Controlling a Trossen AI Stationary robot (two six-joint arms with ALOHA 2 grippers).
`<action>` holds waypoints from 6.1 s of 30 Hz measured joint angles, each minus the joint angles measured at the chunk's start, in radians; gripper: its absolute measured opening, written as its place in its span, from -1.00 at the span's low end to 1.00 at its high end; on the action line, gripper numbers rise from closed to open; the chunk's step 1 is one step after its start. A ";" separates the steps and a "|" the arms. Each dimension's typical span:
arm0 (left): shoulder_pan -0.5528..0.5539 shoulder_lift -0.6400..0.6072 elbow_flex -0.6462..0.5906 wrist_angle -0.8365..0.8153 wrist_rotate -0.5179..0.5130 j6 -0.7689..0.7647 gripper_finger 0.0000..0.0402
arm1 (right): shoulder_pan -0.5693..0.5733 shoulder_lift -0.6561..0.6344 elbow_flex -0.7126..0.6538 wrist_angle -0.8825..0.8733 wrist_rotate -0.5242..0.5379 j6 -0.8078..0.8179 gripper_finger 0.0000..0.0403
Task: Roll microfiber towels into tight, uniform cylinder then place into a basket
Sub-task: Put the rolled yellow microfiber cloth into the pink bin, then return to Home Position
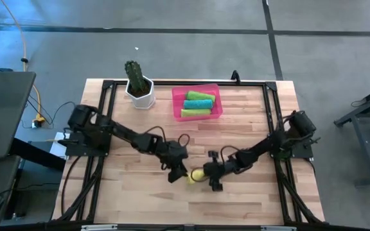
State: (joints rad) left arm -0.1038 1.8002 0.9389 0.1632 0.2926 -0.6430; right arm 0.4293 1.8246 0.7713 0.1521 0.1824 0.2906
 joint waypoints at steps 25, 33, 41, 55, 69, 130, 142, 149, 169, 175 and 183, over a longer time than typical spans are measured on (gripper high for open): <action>-0.011 -0.374 0.002 -0.061 -0.222 0.185 -0.57 | -0.769 -0.330 -0.002 -0.046 0.001 -0.585 -0.92; -0.008 -0.373 0.001 -0.071 -0.265 0.188 -0.57 | -0.803 -0.202 -0.002 0.016 -0.053 -0.656 -0.92; -0.007 -0.373 0.001 -0.070 -0.283 0.209 -0.57 | -0.821 -0.159 -0.002 0.038 -0.044 -0.621 -0.90; -0.007 -0.373 0.001 -0.070 -0.282 0.209 -0.57 | -0.829 -0.162 0.000 0.036 -0.121 -0.605 -0.18; -0.007 -0.373 0.001 -0.092 -0.301 0.210 -0.57 | -0.828 -0.424 0.000 -0.187 -0.190 -0.453 -0.04; 0.141 -1.488 -0.928 0.023 -0.726 0.201 -0.57 | -0.566 -0.969 -0.761 0.545 -0.161 -0.134 -0.04; 0.224 -1.486 -0.927 0.019 -1.142 0.194 -0.57 | -0.566 -0.969 -0.760 0.451 0.003 -0.059 -0.04; 0.224 -1.486 -0.927 0.019 -1.131 0.254 -0.57 | -0.566 -0.969 -0.760 0.353 0.003 -0.117 -0.04; 0.223 -1.486 -0.926 0.013 -1.113 0.254 -0.57 | -0.570 -1.418 -0.759 -0.115 0.000 -0.134 -0.04; 0.223 -1.487 -0.926 0.013 -1.113 0.254 -0.57 | -0.598 -1.552 -0.759 -0.114 -0.001 -0.134 -0.04; 0.223 -1.487 -0.926 0.013 -1.113 0.254 -0.57 | -0.665 -1.661 -0.759 -0.114 -0.001 -0.134 -0.04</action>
State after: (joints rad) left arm 0.1188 0.3130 0.0124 0.1764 -0.8201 -0.3893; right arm -0.2354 0.1636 0.0120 0.0380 0.1814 0.1562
